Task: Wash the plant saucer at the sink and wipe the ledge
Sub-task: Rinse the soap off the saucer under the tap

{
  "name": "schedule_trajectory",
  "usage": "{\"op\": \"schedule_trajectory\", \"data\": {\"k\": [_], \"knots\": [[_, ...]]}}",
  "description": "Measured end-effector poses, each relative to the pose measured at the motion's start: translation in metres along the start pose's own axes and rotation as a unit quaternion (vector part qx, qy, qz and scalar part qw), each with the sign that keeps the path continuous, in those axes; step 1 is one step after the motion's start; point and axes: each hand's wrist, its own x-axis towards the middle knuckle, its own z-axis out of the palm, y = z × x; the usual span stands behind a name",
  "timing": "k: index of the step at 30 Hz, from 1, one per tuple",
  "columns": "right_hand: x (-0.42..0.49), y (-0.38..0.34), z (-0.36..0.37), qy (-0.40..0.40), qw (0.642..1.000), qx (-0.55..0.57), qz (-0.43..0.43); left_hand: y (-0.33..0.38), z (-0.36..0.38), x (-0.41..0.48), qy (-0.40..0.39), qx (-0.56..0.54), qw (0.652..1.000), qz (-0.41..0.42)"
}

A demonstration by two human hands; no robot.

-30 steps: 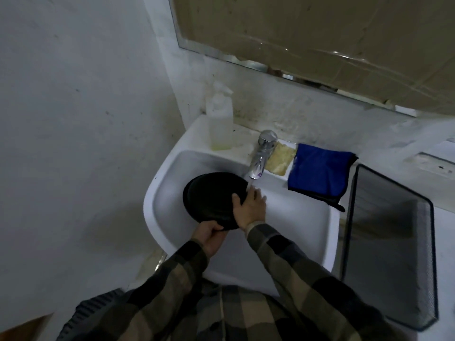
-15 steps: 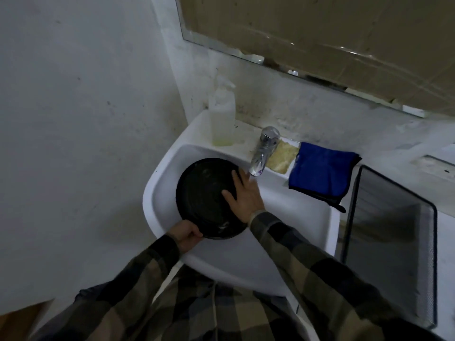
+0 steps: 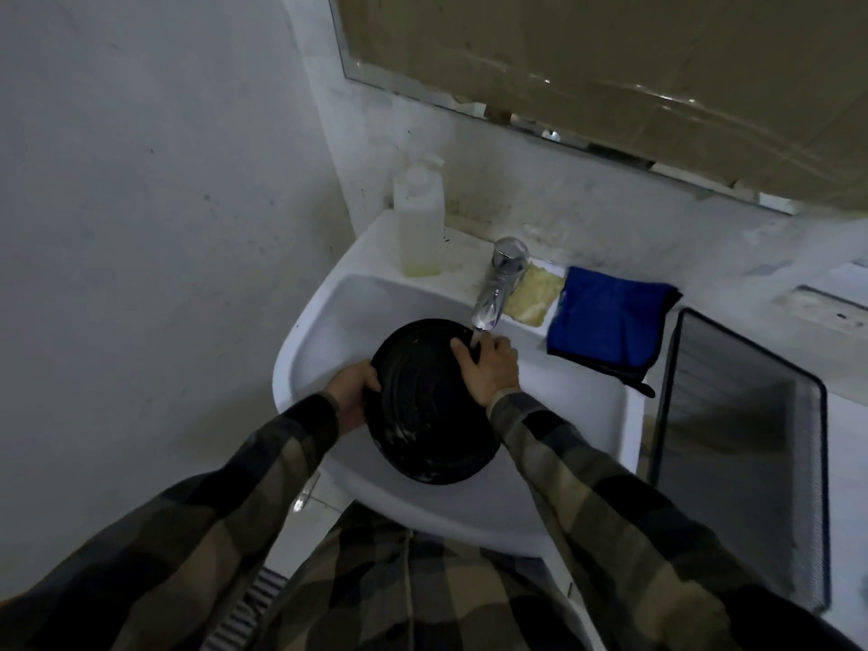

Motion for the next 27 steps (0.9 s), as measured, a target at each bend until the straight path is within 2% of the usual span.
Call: {"op": "schedule_trajectory", "data": {"k": [2, 4, 8, 9, 12, 13, 15, 17, 19, 20, 23, 25, 27], "knots": [[-0.004, -0.001, -0.001, 0.026, 1.0, 0.014, 0.007, 0.005, 0.008, 0.005, 0.011, -0.058, 0.998, 0.027], [-0.009, -0.006, 0.002, 0.059, 0.998, 0.028, -0.005, 0.006, 0.013, 0.016, 0.04, -0.039, 0.997, 0.051], [-0.02, -0.012, 0.007, 0.097, 0.977, -0.075, -0.172, 0.012, 0.015, 0.023, 0.108, 0.076, 0.986, 0.097], [-0.017, -0.01, 0.005, 0.108, 0.974, -0.082, -0.184, 0.013, 0.014, 0.024, 0.109, 0.092, 0.985, 0.1], [-0.009, -0.013, -0.006, 0.142, 0.986, 0.005, -0.091, 0.019, 0.018, 0.025, 0.107, 0.139, 0.979, 0.104], [-0.009, -0.016, -0.006, 0.144, 0.986, -0.005, -0.083, 0.021, 0.018, 0.026, 0.104, 0.156, 0.976, 0.106], [-0.014, -0.014, -0.002, 0.129, 0.979, -0.066, -0.144, 0.024, 0.014, 0.028, 0.094, 0.189, 0.971, 0.108], [-0.016, -0.003, -0.008, 0.078, 0.983, -0.02, -0.163, 0.026, 0.007, 0.031, 0.087, 0.211, 0.968, 0.109], [-0.014, 0.006, -0.021, 0.024, 0.989, 0.122, -0.083, 0.029, 0.002, 0.037, 0.091, 0.21, 0.967, 0.116], [-0.012, 0.012, -0.027, -0.011, 0.978, 0.206, -0.018, 0.031, 0.001, 0.039, 0.092, 0.204, 0.967, 0.118], [-0.01, 0.029, -0.035, -0.051, 0.902, 0.41, 0.126, 0.035, 0.011, 0.044, 0.087, 0.207, 0.961, 0.162], [-0.014, 0.039, -0.037, -0.03, 0.866, 0.468, 0.173, 0.035, 0.02, 0.05, 0.094, 0.248, 0.943, 0.201], [-0.019, 0.044, -0.038, -0.004, 0.85, 0.486, 0.202, 0.031, 0.031, 0.055, 0.105, 0.33, 0.913, 0.218]]}}
